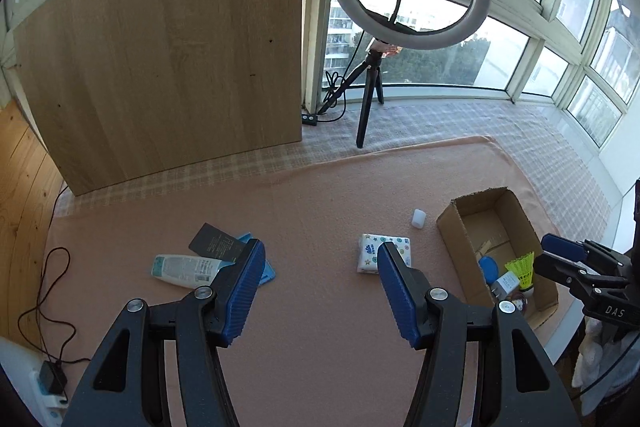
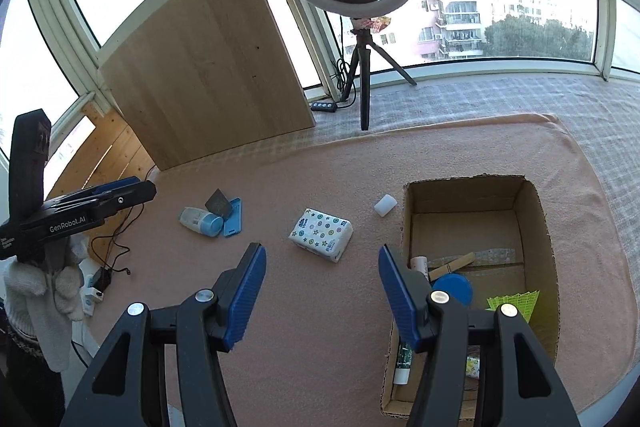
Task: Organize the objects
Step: 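Withdraw both open grippers up and away from the box, then move the open left gripper to the black card beside the lotion tube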
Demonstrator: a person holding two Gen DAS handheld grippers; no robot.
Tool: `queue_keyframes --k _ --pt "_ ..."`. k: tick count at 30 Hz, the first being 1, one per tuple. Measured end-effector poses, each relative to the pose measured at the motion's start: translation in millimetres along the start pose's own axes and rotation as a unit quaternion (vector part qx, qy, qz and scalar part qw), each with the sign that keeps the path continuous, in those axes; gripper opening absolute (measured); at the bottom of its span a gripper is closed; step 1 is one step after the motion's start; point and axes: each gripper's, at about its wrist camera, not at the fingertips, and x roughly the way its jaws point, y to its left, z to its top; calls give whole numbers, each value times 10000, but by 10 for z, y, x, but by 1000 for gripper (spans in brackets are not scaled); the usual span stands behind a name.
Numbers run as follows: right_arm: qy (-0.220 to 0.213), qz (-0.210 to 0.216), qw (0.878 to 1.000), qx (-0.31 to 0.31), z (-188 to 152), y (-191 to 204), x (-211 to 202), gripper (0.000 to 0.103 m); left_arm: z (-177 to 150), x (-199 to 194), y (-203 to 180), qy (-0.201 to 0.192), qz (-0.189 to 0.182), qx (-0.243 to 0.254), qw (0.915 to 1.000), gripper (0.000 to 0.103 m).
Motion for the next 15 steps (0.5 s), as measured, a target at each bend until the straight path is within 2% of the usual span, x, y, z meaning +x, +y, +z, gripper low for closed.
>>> queue_keyframes --k 3,6,11,15 --pt "5 78 9999 -103 94 145 96 55 158 -42 328 -53 44 -217 9997 62" --pt "97 225 9997 -23 114 226 216 55 249 101 681 52 306 -382 9988 62" --pt "291 257 9992 70 24 320 409 55 245 642 1252 589 454 -706 9947 61" --pt "415 190 9987 205 -60 318 526 55 111 1271 1620 1230 253 -1117 9858 61"
